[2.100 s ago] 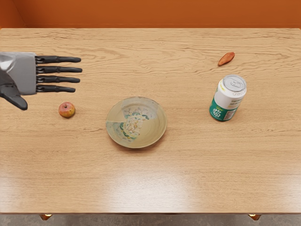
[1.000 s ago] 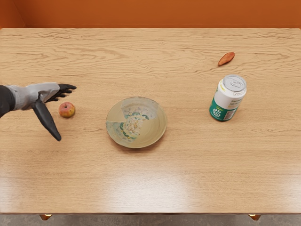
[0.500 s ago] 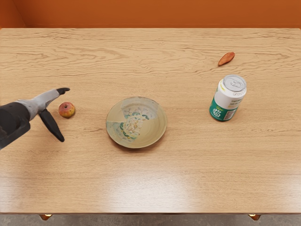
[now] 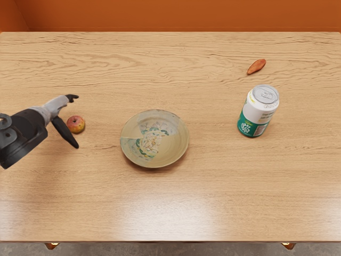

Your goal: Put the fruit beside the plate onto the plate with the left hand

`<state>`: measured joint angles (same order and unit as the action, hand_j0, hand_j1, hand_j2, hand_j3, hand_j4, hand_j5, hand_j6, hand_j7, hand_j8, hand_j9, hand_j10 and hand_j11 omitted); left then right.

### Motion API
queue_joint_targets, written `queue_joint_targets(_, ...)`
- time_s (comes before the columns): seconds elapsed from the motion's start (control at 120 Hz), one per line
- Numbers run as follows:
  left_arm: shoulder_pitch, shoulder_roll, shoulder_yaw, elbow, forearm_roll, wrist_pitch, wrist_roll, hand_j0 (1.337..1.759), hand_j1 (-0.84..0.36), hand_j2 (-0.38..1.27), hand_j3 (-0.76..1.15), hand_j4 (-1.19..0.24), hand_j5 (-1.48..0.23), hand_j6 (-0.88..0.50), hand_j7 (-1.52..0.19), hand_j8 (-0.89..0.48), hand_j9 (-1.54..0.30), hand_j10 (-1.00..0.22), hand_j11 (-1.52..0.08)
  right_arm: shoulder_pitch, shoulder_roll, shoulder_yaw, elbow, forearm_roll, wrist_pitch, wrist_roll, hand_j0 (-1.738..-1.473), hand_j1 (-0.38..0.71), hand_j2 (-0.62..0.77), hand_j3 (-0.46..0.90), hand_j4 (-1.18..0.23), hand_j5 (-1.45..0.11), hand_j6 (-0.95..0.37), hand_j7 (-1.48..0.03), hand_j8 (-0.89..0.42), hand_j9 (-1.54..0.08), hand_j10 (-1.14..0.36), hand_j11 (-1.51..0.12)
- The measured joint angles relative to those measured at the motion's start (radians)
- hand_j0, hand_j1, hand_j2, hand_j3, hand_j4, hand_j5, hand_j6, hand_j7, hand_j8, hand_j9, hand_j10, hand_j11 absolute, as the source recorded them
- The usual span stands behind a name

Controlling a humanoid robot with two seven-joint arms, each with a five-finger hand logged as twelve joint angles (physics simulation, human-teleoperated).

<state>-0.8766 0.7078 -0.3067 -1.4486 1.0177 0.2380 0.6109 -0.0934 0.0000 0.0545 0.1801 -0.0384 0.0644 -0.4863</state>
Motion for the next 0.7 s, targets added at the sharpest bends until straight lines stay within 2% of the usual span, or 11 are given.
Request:
queue_joint_targets(0.058, 0.005, -0.033, 0.001, 0.029, 0.021, 0.007, 0.000, 1.658, 0.24, 0.02, 0.00, -0.10, -0.12, -0.10, -0.12, -0.10, -0.12, -0.10, -0.12, 0.001, 0.000, 0.000, 0.000, 0.000, 0.000, 0.000, -1.658, -0.35, 0.00, 0.00, 0.00, 0.00, 0.00, 0.00, 0.00, 0.00, 0.00, 0.00)
queue_joint_targets(0.208, 0.005, -0.036, 0.001, 0.068, 0.045, 0.015, 0.000, 1.658, 0.18, 0.03, 0.00, -0.15, -0.18, -0.15, -0.18, -0.15, -0.18, -0.14, -0.18, 0.003, 0.000, -0.001, 0.000, 0.000, 0.000, 0.000, -1.658, -0.35, 0.00, 0.00, 0.00, 0.00, 0.00, 0.00, 0.00, 0.00, 0.00, 0.00)
queue_joint_targets(0.483, 0.010, -0.064, 0.005, 0.074, 0.050, 0.019, 0.000, 1.658, 0.03, 0.06, 0.00, -0.27, -0.34, -0.27, -0.34, -0.27, -0.34, -0.27, -0.34, 0.003, 0.000, -0.003, -0.001, -0.001, 0.000, 0.000, -1.658, -0.35, 0.00, 0.00, 0.00, 0.00, 0.00, 0.00, 0.00, 0.00, 0.00, 0.00)
queue_joint_targets(0.7, 0.011, -0.069, 0.016, 0.083, 0.055, 0.063, 0.000, 1.658, -0.03, 0.07, 0.00, -0.32, -0.41, -0.32, -0.41, -0.32, -0.41, -0.32, -0.41, 0.003, 0.000, -0.005, -0.001, -0.001, 0.000, 0.000, -1.658, -0.35, 0.00, 0.00, 0.00, 0.00, 0.00, 0.00, 0.00, 0.00, 0.00, 0.00)
